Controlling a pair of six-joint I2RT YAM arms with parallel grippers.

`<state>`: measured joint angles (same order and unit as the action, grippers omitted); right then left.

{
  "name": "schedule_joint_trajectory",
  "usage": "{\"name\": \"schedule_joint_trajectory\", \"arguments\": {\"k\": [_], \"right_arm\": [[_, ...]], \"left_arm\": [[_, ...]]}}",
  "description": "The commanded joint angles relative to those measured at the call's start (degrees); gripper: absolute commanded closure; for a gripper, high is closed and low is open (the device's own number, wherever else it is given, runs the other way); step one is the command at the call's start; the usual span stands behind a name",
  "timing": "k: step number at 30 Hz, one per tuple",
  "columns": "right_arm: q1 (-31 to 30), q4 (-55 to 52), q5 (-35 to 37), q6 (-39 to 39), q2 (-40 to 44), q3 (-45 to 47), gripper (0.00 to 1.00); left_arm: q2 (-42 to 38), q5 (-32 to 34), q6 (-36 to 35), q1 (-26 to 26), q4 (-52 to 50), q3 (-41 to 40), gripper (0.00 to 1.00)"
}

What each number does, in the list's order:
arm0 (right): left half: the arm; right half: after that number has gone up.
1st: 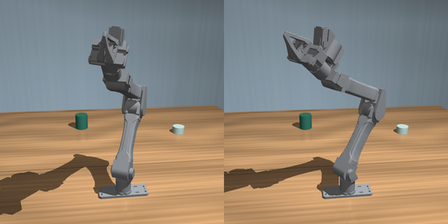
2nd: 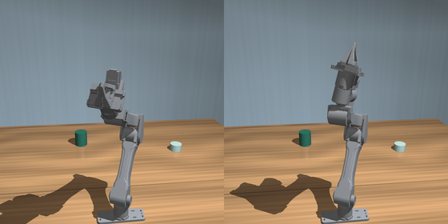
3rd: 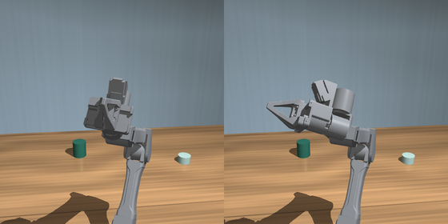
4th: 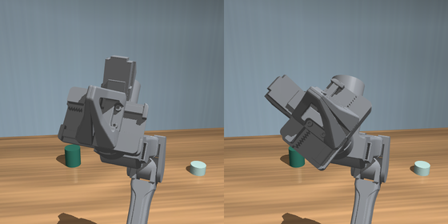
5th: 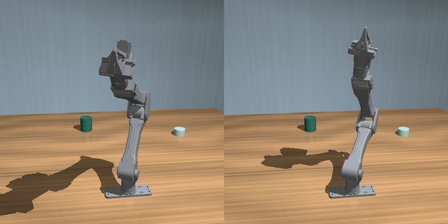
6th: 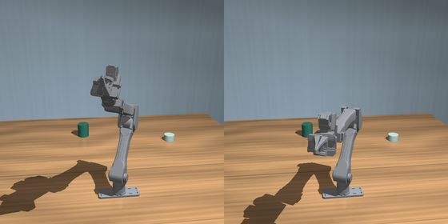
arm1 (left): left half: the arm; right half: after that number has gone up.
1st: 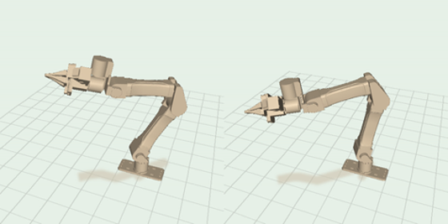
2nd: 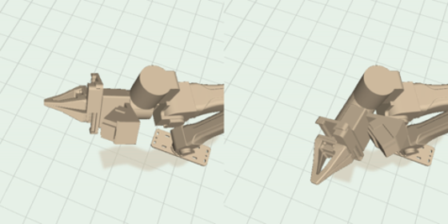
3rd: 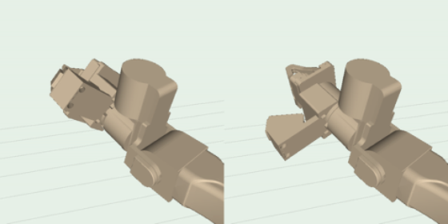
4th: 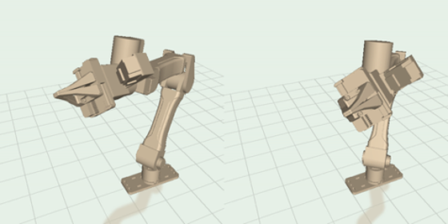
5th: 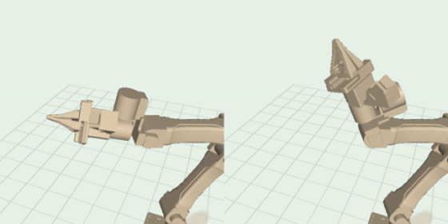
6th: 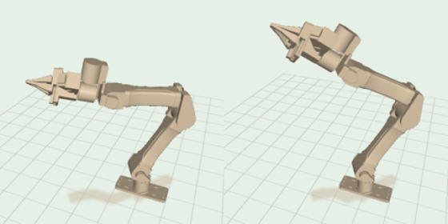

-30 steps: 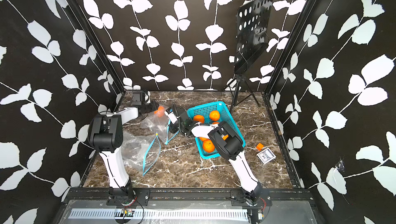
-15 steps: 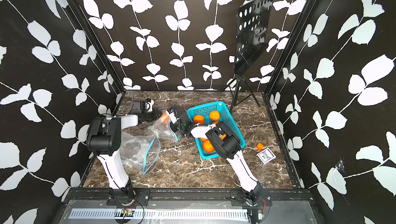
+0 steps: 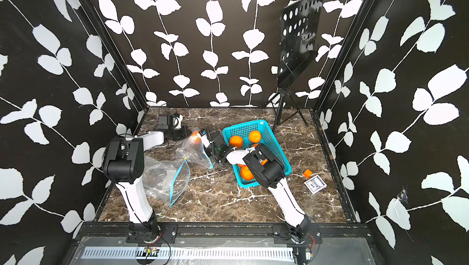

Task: Open the zip-top bag and take out the orange
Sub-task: Pick up the orange from the zipper food storage bag.

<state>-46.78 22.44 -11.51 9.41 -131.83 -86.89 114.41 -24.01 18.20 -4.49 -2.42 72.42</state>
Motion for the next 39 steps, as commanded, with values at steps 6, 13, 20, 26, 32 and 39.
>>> {"name": "schedule_joint_trajectory", "arguments": {"k": [6, 13, 20, 26, 32, 39], "right_arm": [[-0.41, -3.50, -1.75, 2.26, -4.62, -9.57, 0.01], [-0.32, -13.95, -0.91, 2.48, -8.85, -18.30, 0.04], [-0.97, -14.90, -4.44, -0.57, -5.12, -14.74, 0.25], [-2.32, -12.22, -7.78, -3.97, 0.06, -6.83, 0.26], [-2.45, -9.82, 2.96, -4.77, -0.60, -5.60, 0.13], [-1.93, -6.73, 7.50, 1.43, -3.04, -9.85, 0.08]], "left_arm": [[0.04, 1.41, -11.11, -3.14, -12.09, 4.13, 1.00], [-1.69, 3.13, -10.72, -3.09, -10.57, 1.03, 1.00], [-3.13, 10.27, -2.73, -1.12, -5.38, -0.33, 1.00], [-1.08, 9.31, -0.77, -0.61, -4.88, 2.49, 1.00], [1.25, 5.93, -2.47, -1.61, -5.38, 2.77, 1.00], [0.56, 5.84, -7.69, -2.94, -8.86, 2.46, 1.00]]}}
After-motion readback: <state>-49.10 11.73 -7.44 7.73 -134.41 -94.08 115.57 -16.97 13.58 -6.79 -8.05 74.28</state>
